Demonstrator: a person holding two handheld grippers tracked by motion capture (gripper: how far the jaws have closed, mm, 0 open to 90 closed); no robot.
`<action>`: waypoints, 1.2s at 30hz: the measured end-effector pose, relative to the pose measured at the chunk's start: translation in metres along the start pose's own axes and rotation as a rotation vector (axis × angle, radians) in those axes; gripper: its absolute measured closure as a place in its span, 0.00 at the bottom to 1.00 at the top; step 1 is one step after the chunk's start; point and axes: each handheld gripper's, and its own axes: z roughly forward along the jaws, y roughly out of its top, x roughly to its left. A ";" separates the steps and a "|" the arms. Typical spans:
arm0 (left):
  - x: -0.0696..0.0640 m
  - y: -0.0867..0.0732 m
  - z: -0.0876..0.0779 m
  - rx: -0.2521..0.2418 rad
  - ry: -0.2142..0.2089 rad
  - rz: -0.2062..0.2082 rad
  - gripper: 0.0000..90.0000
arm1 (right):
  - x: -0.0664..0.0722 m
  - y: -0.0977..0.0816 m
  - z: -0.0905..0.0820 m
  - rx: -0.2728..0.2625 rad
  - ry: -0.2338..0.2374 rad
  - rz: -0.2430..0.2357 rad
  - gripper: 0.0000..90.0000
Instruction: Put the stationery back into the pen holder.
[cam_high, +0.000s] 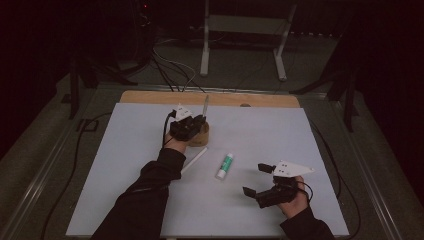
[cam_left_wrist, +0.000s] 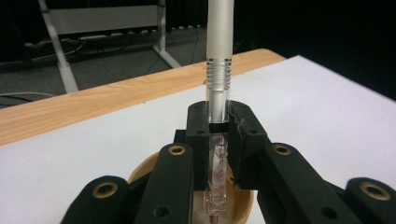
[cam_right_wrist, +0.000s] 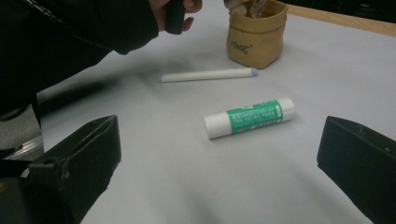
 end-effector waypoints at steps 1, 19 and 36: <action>-0.002 0.000 0.001 0.014 0.003 0.008 0.89 | 0.000 0.000 0.000 0.002 0.003 0.003 0.00; -0.019 0.019 -0.019 0.047 -0.027 -0.013 0.38 | 0.000 0.001 -0.003 -0.014 0.007 0.008 0.00; -0.038 0.031 -0.044 0.083 -0.115 -0.040 0.03 | -0.003 0.003 -0.009 -0.033 -0.008 0.016 0.00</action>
